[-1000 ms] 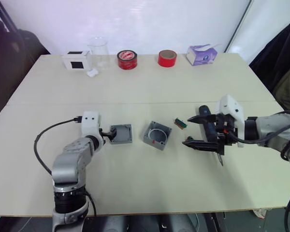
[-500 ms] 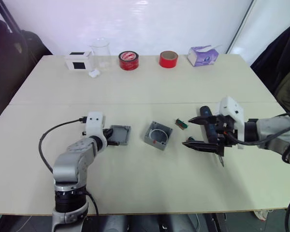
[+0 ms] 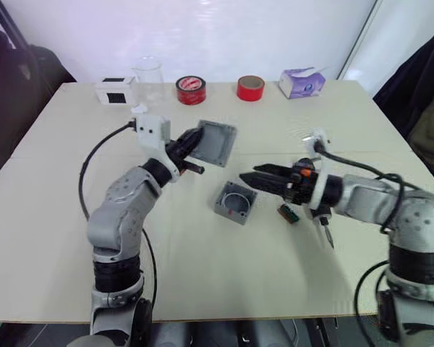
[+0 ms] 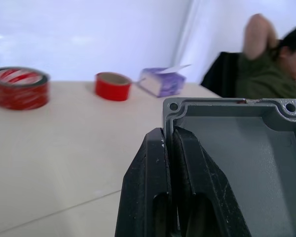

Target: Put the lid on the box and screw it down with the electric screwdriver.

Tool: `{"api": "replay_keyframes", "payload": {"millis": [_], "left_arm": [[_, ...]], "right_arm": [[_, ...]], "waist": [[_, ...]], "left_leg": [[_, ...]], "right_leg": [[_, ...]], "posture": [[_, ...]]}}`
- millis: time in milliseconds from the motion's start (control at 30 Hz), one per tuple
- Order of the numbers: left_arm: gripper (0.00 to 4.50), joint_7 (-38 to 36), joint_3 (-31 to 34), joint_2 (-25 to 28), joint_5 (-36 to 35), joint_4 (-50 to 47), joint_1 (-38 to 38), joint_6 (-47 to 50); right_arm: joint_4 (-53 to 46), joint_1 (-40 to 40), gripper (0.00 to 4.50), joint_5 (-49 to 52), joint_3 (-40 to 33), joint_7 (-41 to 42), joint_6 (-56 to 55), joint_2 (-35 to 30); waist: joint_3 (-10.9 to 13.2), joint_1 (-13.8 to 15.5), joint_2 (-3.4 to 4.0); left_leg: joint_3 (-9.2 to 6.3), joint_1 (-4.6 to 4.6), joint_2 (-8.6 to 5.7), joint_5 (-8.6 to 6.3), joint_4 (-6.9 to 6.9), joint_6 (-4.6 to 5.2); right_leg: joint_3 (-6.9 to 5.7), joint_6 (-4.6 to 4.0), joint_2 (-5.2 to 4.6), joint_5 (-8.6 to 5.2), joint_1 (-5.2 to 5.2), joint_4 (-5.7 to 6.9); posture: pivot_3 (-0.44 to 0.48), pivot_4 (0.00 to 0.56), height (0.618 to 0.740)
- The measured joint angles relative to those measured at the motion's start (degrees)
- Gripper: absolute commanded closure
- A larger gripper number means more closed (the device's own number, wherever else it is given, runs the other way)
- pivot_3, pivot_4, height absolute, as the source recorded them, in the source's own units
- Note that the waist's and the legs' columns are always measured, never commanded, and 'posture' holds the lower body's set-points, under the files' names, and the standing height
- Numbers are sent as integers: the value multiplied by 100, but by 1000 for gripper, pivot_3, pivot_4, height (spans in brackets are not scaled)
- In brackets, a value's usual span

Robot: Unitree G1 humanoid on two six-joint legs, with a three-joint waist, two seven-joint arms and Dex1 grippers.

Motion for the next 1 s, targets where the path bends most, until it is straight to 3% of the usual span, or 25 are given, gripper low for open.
{"api": "replay_keyframes", "payload": {"millis": [167, 367, 533, 767, 833, 1000], "left_arm": [[4464, -118, -238, 166, -84, 133, 49, -279], [4464, -142, -429, 321, -95, 146, 116, -397], [4500, -75, -465, 330, -99, 146, 198, -406], [4500, -64, -477, 383, -135, 146, 220, -518], [4500, -56, -482, 429, -158, 109, 218, -602], [2651, -63, -467, 529, -275, 110, 256, -583]], "right_arm": [[129, -99, 0, 1273, 157, -1391, -386, 279], [152, -107, 0, 2043, 385, -1991, -843, 234], [126, -100, 1121, 2117, 538, -2037, -943, 83], [49, -30, 3798, 2166, 683, -1989, -1058, -110], [74, 18, 4326, 2105, 737, -2030, -1111, -172], [45, 20, 4330, 2057, 752, -1946, -1162, -250]], "waist": [[0, -16, 0], [0, -80, 0], [0, -118, 0], [0, -104, 0], [0, -103, 0], [0, -108, 0]], "left_leg": [[1, -2, -2, 0, 1, 1], [-1, -4, -1, 0, 0, 1], [-2, -3, 3, 0, -1, 2], [-2, -5, 3, -1, -1, 2], [-1, -5, 3, -1, -1, 2], [-2, -6, 4, -1, -1, 2]], "right_leg": [[-1, 4, 0, 2, 0, -4], [-2, 4, 3, 2, 0, -5], [-1, 4, 8, 2, -1, -6], [-1, 4, 7, 2, -1, -9], [0, 5, 5, 2, -1, -11], [0, 5, 7, 2, -1, -11]], "posture": [[0, 150, 740], [0, 150, 740], [0, 150, 740], [0, 150, 740], [0, 150, 740], [0, 150, 740]]}}
